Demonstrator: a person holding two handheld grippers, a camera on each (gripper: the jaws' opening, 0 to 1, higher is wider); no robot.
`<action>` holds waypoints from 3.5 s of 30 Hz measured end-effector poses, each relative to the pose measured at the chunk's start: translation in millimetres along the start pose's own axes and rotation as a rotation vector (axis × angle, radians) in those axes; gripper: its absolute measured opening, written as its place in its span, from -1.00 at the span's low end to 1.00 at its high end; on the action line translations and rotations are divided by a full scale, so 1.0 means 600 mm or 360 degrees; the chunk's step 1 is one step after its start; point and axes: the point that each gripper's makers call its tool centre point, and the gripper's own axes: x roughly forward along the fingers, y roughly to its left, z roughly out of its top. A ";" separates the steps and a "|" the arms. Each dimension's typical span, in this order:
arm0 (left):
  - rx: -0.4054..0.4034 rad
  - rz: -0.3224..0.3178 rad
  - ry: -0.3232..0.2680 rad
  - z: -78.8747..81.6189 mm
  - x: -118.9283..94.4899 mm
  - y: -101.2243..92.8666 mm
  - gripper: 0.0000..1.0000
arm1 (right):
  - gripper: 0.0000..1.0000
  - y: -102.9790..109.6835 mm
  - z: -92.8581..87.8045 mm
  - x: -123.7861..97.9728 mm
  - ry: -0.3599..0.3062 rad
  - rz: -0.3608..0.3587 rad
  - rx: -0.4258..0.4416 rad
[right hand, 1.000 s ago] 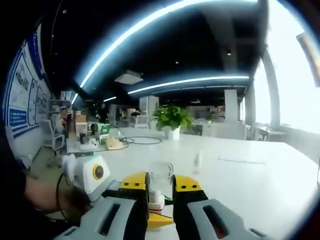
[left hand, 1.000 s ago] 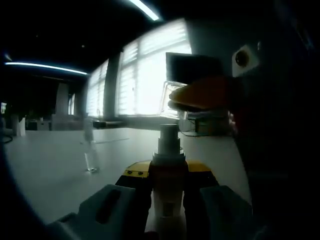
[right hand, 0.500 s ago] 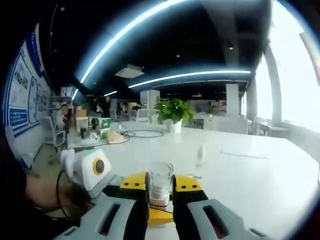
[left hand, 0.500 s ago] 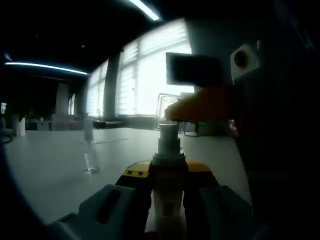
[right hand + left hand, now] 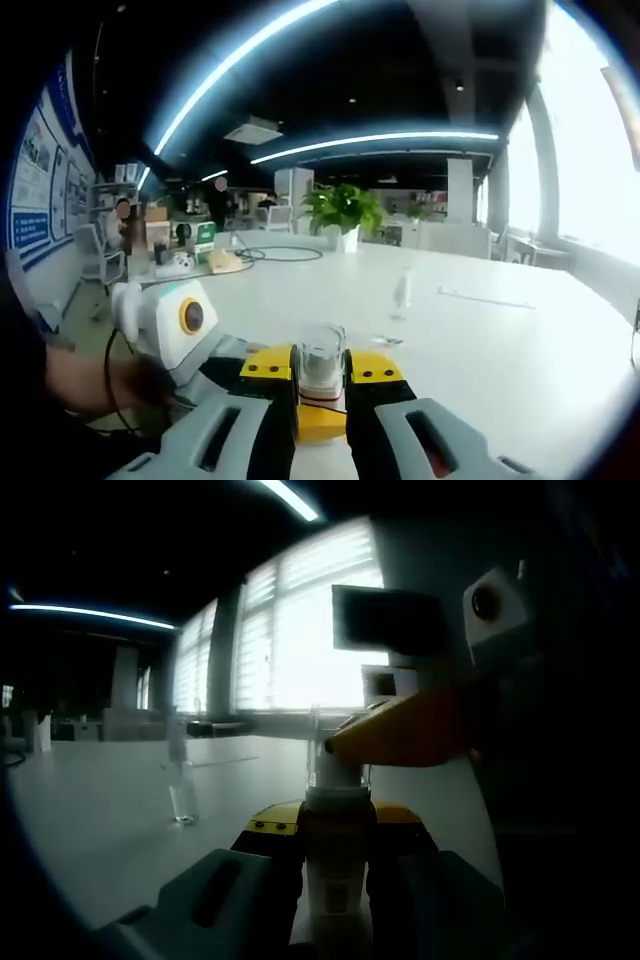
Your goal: Clamp pump bottle remove cover press pump head put on cover
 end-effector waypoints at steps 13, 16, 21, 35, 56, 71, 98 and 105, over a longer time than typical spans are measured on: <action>-0.0005 0.0005 0.0000 0.000 0.000 0.001 -0.72 | -0.75 0.002 -0.002 0.002 -0.0030 -0.0019 0.0006; -0.0005 0.0003 -0.0001 0.000 0.000 0.001 -0.72 | -0.75 0.001 -0.001 0.002 -0.0046 -0.0014 -0.0027; -0.0006 0.0004 0.0000 0.001 0.000 0.000 -0.72 | -0.74 0.001 0.001 0.003 -0.0070 0.0007 -0.0070; -0.0007 0.0003 0.0000 0.000 0.000 0.001 -0.72 | -0.61 -0.005 0.018 -0.002 -0.0159 0.0044 -0.0100; -0.0009 0.0006 0.0000 0.001 0.001 0.000 -0.72 | -0.48 -0.014 0.061 -0.027 -0.0328 0.0171 -0.0042; -0.0014 0.0005 -0.0001 0.000 0.001 0.001 -0.72 | -0.51 -0.059 0.093 -0.066 -0.0470 0.0079 -0.0090; -0.0015 0.0012 0.0000 0.000 0.000 0.003 -0.72 | -0.58 -0.195 0.015 -0.119 -0.0488 -0.0161 -0.0038; -0.0018 0.0014 0.0001 -0.001 0.000 0.004 -0.72 | -0.58 -0.212 -0.006 -0.119 -0.0464 -0.0173 -0.0023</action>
